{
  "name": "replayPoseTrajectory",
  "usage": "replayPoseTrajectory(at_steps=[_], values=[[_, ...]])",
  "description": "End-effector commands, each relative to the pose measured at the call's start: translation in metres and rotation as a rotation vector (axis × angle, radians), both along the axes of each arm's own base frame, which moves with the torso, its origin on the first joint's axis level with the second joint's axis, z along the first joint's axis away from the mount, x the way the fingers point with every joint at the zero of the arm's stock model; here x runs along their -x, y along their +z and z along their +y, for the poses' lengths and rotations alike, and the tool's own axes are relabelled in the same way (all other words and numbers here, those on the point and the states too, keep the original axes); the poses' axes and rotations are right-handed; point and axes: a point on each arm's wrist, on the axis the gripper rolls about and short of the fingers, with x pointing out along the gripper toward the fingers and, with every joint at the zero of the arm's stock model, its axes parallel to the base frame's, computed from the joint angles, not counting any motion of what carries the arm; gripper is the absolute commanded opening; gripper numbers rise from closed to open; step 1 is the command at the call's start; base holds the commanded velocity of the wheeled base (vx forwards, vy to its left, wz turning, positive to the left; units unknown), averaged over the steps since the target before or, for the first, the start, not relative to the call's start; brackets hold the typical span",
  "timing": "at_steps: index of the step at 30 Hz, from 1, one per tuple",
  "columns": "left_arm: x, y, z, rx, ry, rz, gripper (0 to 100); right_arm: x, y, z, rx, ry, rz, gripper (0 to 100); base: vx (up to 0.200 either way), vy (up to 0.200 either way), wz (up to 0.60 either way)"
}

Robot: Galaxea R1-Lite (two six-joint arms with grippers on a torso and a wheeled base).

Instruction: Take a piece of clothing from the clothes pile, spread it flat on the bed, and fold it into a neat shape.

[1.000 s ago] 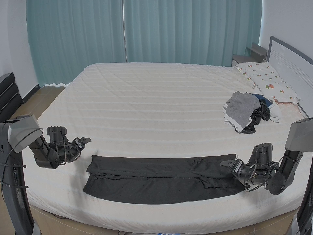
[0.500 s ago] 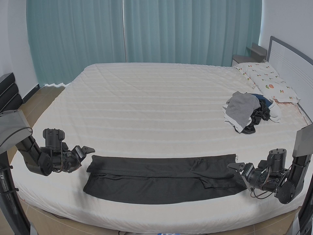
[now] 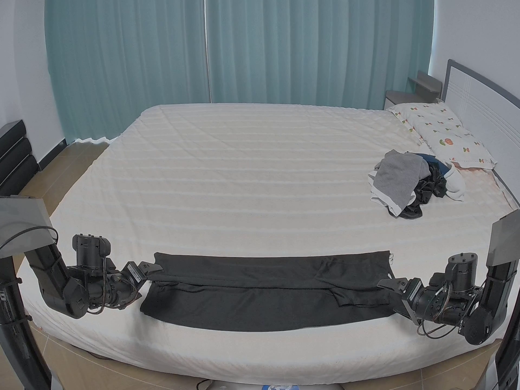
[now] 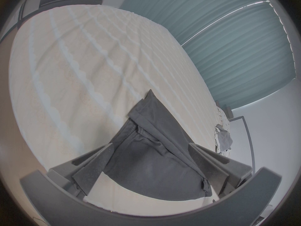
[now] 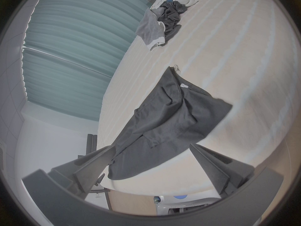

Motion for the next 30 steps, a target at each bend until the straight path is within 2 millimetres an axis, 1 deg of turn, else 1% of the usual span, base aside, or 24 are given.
replayPoseTrajectory(at_steps=[1,6,7,11,14,20,21,25,30], values=[[0.003,-0.024,0.000,-0.042,0.014,0.041,100,0.004,-0.004,0.002,0.004,0.013,0.018,100,0.000,0.000,0.00],[0.001,-0.038,0.000,-0.110,0.043,0.026,100,0.006,-0.004,0.002,0.005,0.013,0.011,100,0.000,0.000,0.00],[0.003,-0.042,-0.005,-0.140,0.028,0.030,100,0.007,-0.003,0.002,0.004,0.013,0.007,100,0.000,0.000,0.00],[0.006,-0.054,-0.013,-0.223,0.003,0.048,100,0.007,-0.003,0.002,0.003,0.013,0.002,100,0.000,0.000,0.00],[0.005,-0.057,-0.016,-0.252,0.011,0.038,100,0.007,-0.003,0.002,0.005,0.014,0.003,100,0.000,0.000,0.00],[0.005,-0.060,-0.025,-0.256,-0.015,0.031,100,0.007,-0.006,0.002,0.008,0.013,0.013,100,0.000,0.000,0.00],[0.005,-0.060,-0.025,-0.265,-0.008,0.031,0,0.007,-0.006,0.002,0.007,0.013,0.010,100,0.000,0.000,0.00],[0.006,-0.061,-0.022,-0.304,0.044,0.039,0,0.006,-0.008,0.002,0.020,0.000,0.017,100,0.000,0.000,0.00],[0.011,-0.063,-0.019,-0.350,0.092,0.062,0,0.004,-0.017,0.002,0.050,-0.026,0.021,100,0.000,0.000,0.00]])
